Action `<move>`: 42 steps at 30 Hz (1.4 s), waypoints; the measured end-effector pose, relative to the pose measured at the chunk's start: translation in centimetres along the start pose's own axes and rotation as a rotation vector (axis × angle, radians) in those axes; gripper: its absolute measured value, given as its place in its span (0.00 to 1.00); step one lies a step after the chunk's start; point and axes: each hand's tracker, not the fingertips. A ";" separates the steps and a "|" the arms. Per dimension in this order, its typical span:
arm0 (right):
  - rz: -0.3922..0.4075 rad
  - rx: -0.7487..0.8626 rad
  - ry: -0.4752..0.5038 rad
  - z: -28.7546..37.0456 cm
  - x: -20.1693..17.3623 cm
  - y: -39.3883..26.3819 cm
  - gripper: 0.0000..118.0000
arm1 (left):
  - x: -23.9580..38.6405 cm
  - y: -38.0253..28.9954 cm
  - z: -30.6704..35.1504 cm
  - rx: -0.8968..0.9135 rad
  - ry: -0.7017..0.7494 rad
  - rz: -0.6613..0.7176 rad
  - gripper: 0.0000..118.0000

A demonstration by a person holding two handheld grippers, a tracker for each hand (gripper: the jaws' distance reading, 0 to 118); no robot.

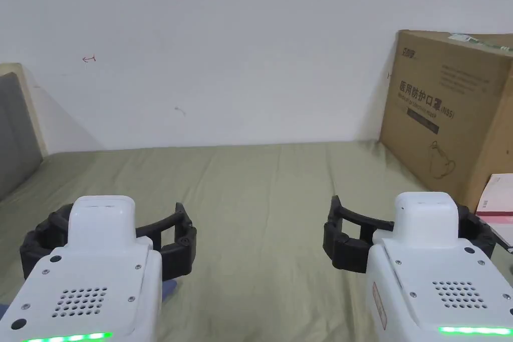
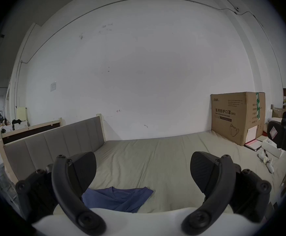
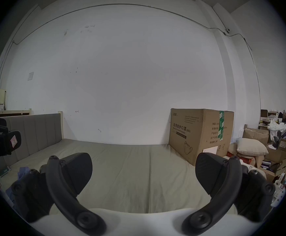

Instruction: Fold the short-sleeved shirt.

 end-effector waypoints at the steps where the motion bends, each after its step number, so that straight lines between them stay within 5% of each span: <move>1: 0.002 0.000 0.000 0.0 0.0 0.0 1.00 | -0.1 0.0 0.0 0.000 -0.001 0.010 0.96; 16: -0.008 -0.028 -0.013 -0.4 0.5 -0.2 1.00 | -0.7 -0.1 -0.6 -0.023 -0.007 0.050 0.96; 19: 0.196 0.033 -0.078 -0.4 -1.0 0.7 1.00 | -1.9 -0.3 -0.8 -0.030 -0.048 0.258 0.96; 26: 0.941 0.213 -0.118 0.4 -7.8 -1.8 1.00 | -6.8 -6.8 -3.1 -0.279 -0.095 1.146 0.95; 29: 1.274 0.219 -0.029 0.4 -9.6 -5.1 1.00 | -6.9 -9.8 -3.4 -0.369 -0.061 1.184 0.95; 31: 1.334 0.222 -0.001 0.2 -10.4 -6.8 1.00 | -6.7 -10.5 -3.4 -0.410 -0.016 1.147 0.95; 34: 1.123 0.089 0.048 -0.2 -10.3 -6.2 1.00 | -6.2 -9.3 -3.0 -0.350 -0.007 1.031 0.95; 42: 0.074 -0.119 0.071 -1.4 -2.9 -0.8 1.00 | -2.3 -1.9 -1.1 -0.011 0.014 0.304 1.00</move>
